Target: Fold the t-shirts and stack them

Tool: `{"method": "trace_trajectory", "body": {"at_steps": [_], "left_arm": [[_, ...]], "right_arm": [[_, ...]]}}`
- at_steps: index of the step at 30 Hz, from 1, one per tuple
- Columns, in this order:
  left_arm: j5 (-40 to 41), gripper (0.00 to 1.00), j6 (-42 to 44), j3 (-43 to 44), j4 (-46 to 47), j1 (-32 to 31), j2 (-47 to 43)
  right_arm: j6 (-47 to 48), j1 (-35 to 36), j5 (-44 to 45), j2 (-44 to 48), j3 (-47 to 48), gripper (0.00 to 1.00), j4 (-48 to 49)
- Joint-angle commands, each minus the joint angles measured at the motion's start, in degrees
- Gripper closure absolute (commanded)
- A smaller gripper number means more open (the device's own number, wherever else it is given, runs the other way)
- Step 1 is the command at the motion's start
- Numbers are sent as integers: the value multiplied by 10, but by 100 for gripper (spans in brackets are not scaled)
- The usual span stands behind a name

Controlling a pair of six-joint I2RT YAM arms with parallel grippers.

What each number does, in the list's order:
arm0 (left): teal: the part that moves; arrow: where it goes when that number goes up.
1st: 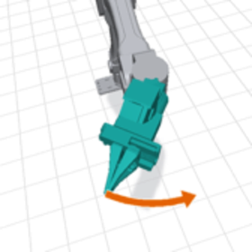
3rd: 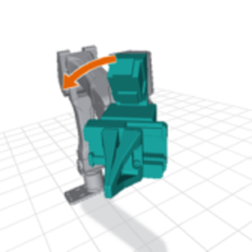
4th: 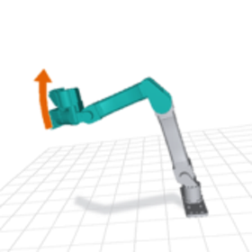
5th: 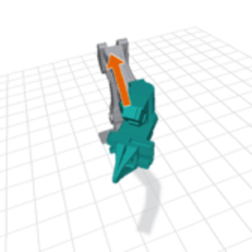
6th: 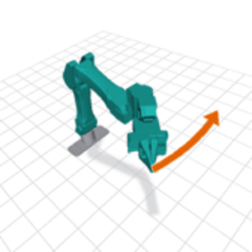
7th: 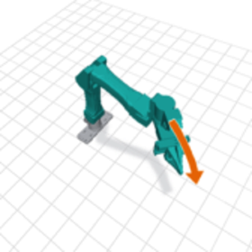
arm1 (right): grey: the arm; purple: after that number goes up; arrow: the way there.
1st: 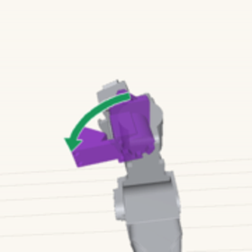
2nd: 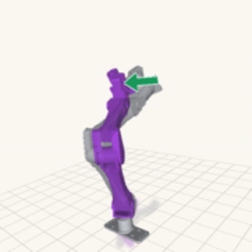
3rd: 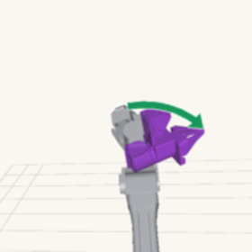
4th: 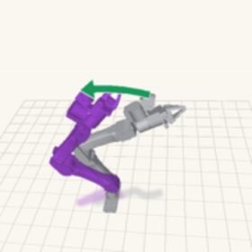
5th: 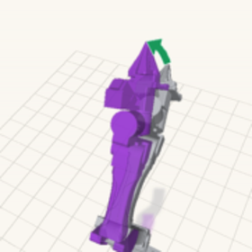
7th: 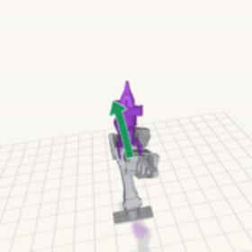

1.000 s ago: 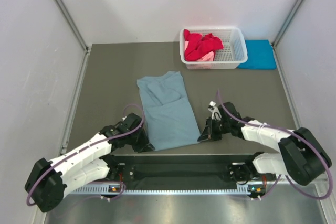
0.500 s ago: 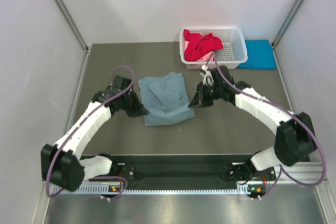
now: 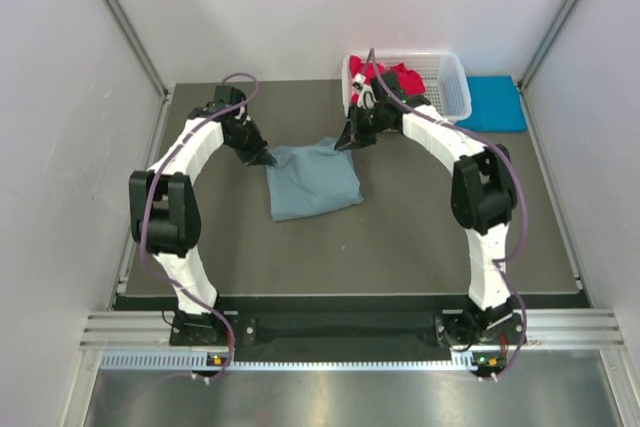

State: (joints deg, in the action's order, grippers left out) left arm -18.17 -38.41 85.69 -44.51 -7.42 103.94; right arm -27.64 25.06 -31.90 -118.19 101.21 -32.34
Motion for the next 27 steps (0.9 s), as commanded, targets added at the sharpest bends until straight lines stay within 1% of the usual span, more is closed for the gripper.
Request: {"method": "trace_trajectory", "body": {"at_steps": [1, 2, 7, 12, 18, 23, 27], "left_arm": [[-23, 100, 24, 47, 19, 13, 35], [-27, 100, 26, 54, 25, 18, 47], [-31, 100, 30, 86, 30, 32, 96], [-38, 100, 33, 109, 45, 43, 124], [-47, 100, 31, 138, 56, 49, 154], [-50, 100, 24, 138, 97, 49, 155], [-92, 100, 8, 146, 140, 50, 178]], "right_arm": [[22, -7, -11, -50, 79, 100, -27], [23, -9, -10, -69, 88, 100, -27], [27, -14, -4, -103, 132, 100, -17], [32, -21, -8, -138, 168, 100, -11], [35, -20, -2, -154, 166, 100, 41], [30, -26, 20, -155, 166, 100, 54], [29, -27, 46, -165, 171, 100, 50]]}}
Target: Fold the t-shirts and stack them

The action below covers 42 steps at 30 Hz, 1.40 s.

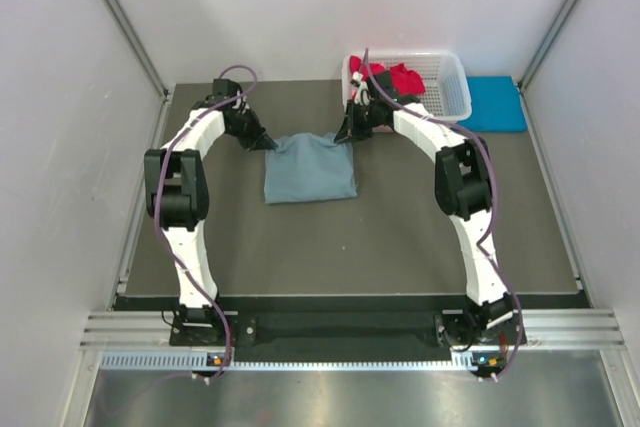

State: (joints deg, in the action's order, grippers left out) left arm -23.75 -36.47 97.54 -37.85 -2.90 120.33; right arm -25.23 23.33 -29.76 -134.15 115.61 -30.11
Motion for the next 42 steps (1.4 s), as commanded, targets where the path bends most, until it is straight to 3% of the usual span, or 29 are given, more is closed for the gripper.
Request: {"method": "trace_trajectory", "body": {"at_steps": [1, 5, 10, 13, 14, 16, 17, 19, 20, 24, 27, 32, 42], "left_arm": [[-40, 100, -15, 28, 80, 4, 24], [-68, 96, -15, 31, 118, 4, 45], [-49, 64, 17, 69, 96, 4, 64], [-18, 45, 40, 82, 67, 4, 44], [-8, 41, 51, 83, 53, 5, 34], [12, 34, 63, 80, 39, 5, 1], [29, 30, 75, 77, 29, 5, -12], [40, 25, 89, 51, 24, 6, -53], [48, 10, 93, 39, 23, 6, -68], [37, 8, 109, -26, 13, 8, -126], [-15, 9, 118, -97, 24, 8, -147], [-54, 11, 121, -203, 59, 8, -171], [-121, 19, 113, -256, 123, 9, -148]], "right_arm": [[5, -10, 28, -6, 27, 100, 26], [7, -11, 42, -7, 22, 99, 22], [17, -13, 61, -5, 30, 91, 12], [23, -13, 61, 1, 45, 77, -3], [26, -12, 60, 4, 54, 66, -14], [35, -14, 59, 15, 64, 57, -31], [38, -14, 59, 21, 67, 48, -36], [46, -13, 57, 45, 66, 40, -49], [49, -14, 55, 53, 67, 33, -53], [69, -14, 52, 89, 52, 25, -105], [86, -13, 43, 135, -22, 22, -100], [108, -10, 17, 201, -167, 16, -58], [88, 5, -22, 222, -327, 16, 93]]}}
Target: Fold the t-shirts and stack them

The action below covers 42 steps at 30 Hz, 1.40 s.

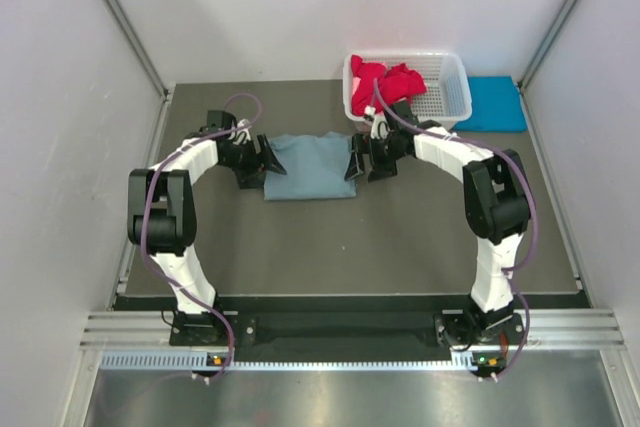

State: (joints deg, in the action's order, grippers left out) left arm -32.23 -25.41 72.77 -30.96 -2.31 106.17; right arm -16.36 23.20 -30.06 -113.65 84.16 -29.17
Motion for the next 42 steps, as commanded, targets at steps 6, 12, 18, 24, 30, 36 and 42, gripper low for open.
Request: {"method": "trace_trajectory", "body": {"at_steps": [6, 12, 18, 24, 30, 36, 42], "left_arm": [[-63, 37, -22, -44, 87, 3, -5], [-65, 62, -34, -111, 93, 2, -33], [-64, 79, -46, -190, 91, 1, -82], [-53, 85, -67, -284, 44, -2, -196], [-58, 81, -108, -398, -20, -4, -369], [-17, 28, -81, -405, -98, -4, -461], [70, 24, -16, -259, -129, -4, -405]], "right_arm": [[-29, 18, -46, -7, -39, 22, 152], [-56, 32, -64, -10, -67, 54, 184], [-72, 47, -66, 43, -148, 87, 204], [-97, 67, -63, 147, -267, 93, 204], [-103, 96, -49, 258, -354, 94, 166], [-75, 91, 3, 303, -370, 58, 97], [-5, 82, 38, 259, -250, 46, 39]]}}
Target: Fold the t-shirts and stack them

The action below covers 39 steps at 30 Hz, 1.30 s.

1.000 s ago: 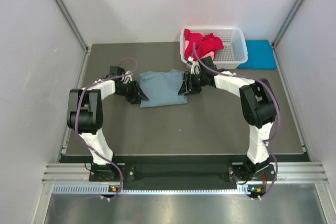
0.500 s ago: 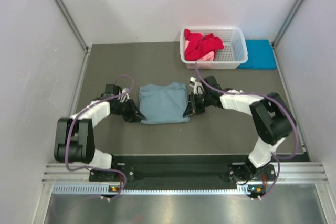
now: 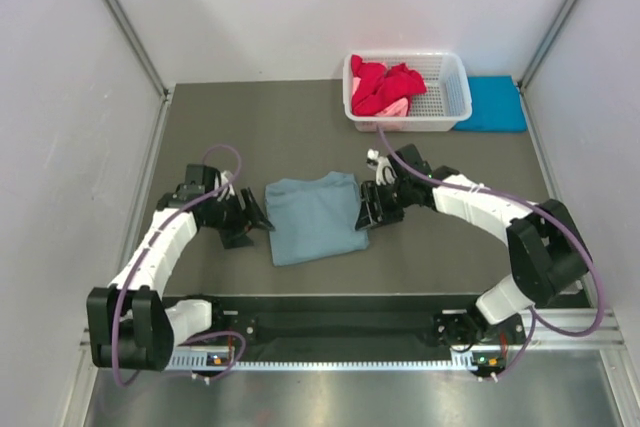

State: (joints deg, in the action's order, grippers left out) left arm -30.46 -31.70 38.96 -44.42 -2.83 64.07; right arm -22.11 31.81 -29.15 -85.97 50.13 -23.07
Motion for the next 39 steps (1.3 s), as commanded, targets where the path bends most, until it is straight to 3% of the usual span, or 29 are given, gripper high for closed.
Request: {"method": "trace_trajectory", "body": {"at_steps": [1, 6, 9, 14, 23, 27, 32, 39], "left_arm": [[54, 25, 56, 99, 12, 1, 28], [17, 26, 117, 232, 78, 1, 132], [-31, 32, 114, 283, 136, 1, 201], [-164, 44, 37, 307, 266, -3, 317], [-182, 46, -30, 366, 355, -13, 434], [-218, 57, -35, 409, 351, -19, 492], [-273, 71, -22, 450, 328, -40, 551], [-253, 83, -5, 460, 239, -53, 590]], "right_arm": [[63, -5, 33, -27, 108, 45, -31], [109, -6, 49, -93, 235, 43, -104], [123, 0, 39, -111, 276, 34, -113], [188, 1, 3, -167, 336, 29, -113], [318, 12, -131, -336, 516, 31, -137], [345, 14, -158, -390, 588, 33, -157], [350, 16, -194, -410, 603, 34, -152], [356, 26, -213, -436, 611, 36, -152]]}}
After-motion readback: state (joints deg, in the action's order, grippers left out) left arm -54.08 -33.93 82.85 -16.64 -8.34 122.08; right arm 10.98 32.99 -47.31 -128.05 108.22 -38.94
